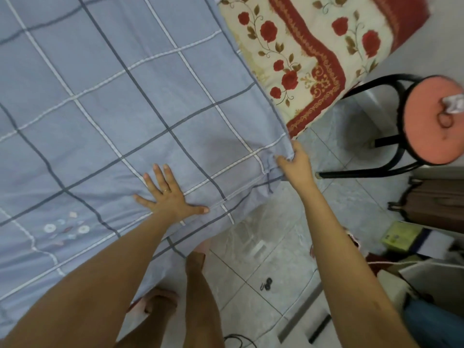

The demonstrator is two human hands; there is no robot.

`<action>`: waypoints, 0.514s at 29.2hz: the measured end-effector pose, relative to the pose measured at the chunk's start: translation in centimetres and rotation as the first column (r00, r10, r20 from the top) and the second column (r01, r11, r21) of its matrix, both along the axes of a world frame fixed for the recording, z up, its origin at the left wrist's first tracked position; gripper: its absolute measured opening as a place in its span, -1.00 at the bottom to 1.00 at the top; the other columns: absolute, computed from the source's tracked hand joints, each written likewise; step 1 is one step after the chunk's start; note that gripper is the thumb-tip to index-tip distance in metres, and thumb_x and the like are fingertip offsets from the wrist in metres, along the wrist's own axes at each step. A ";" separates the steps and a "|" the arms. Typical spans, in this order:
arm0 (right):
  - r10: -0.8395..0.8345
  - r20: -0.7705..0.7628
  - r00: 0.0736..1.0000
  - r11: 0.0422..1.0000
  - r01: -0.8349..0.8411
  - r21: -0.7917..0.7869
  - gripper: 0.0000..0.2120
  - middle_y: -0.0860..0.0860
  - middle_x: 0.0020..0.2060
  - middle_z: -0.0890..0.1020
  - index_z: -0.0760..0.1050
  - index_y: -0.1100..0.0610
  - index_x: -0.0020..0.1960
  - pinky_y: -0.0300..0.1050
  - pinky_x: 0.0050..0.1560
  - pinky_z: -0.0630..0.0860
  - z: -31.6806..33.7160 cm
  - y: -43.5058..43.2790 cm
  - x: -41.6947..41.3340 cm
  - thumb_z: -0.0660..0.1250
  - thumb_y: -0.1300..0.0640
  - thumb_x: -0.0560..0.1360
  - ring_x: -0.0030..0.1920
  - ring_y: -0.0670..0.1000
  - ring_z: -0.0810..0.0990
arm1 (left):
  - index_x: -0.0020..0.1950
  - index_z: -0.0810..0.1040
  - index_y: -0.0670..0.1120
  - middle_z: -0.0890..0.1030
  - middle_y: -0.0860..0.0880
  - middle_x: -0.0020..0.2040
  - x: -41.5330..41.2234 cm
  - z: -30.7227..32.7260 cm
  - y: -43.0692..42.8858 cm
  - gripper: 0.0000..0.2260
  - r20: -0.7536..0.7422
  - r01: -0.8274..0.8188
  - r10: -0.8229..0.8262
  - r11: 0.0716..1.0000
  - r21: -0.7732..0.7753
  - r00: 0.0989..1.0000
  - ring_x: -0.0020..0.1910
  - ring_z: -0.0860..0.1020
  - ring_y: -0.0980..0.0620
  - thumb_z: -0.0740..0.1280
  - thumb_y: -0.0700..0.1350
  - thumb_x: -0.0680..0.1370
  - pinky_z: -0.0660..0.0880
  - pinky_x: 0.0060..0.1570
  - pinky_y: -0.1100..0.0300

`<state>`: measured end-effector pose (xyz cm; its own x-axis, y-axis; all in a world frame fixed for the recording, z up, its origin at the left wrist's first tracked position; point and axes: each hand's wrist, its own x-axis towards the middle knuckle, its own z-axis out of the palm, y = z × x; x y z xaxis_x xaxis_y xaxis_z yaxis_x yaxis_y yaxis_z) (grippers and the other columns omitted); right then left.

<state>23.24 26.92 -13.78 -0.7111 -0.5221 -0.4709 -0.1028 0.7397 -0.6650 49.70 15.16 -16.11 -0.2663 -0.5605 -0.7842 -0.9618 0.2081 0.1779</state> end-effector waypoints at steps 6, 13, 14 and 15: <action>0.410 0.094 0.907 0.912 -0.411 -0.009 -0.53 0.02 0.06 0.53 0.21 0.07 0.45 -0.15 -0.02 0.48 8.5 -2.5 14.0 0.21 0.23 0.57 0.01 0.01 0.53 | 0.12 0.51 -0.12 0.55 -0.15 0.14 -1.0 7.8 0.0 -0.55 -0.467 -0.431 0.450 0.889 0.153 0.762 0.13 0.53 -0.04 0.18 0.25 0.55 0.43 0.23 0.05; 0.493 0.189 0.850 0.865 -0.455 -0.210 -0.76 -0.15 -0.17 0.49 0.42 0.02 0.14 -0.40 -0.08 0.44 18.0 -3.6 29.2 0.22 0.29 0.54 -0.17 -0.27 0.52 | 0.26 0.41 -0.27 0.54 -0.22 0.03 6.5 21.1 -0.2 -0.72 -0.614 -0.771 0.654 0.627 0.112 0.442 0.08 0.52 -0.23 0.13 -0.35 0.56 0.37 -0.13 0.17; 0.532 0.178 0.828 0.839 -0.487 -0.243 -0.74 -0.16 -0.15 0.50 0.39 -0.03 0.11 -0.41 -0.08 0.44 19.8 -3.7 30.9 0.22 0.30 0.55 -0.16 -0.32 0.54 | 0.35 0.37 -0.26 0.52 -0.25 0.16 8.8 23.3 -0.6 -0.65 -0.624 -0.773 0.629 0.631 0.063 0.464 0.18 0.48 -0.23 0.10 -0.37 0.57 0.33 -0.10 0.22; 0.607 0.112 0.787 0.776 -0.556 -0.296 -0.76 -0.17 -0.15 0.50 0.40 -0.01 0.09 -0.41 -0.08 0.45 21.3 -4.1 32.7 0.20 0.31 0.56 -0.16 -0.35 0.54 | 0.41 0.32 -0.25 0.48 -0.24 0.25 11.6 25.0 -1.0 -0.60 -0.660 -0.759 0.570 0.651 -0.001 0.490 0.24 0.45 -0.20 0.09 -0.39 0.56 0.29 -0.09 0.28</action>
<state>55.94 22.82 7.57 -0.1436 -0.9172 -0.3718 -0.3148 0.3985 -0.8615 61.31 14.17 8.92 -0.0417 -0.9096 -0.4135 -0.5527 -0.3237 0.7679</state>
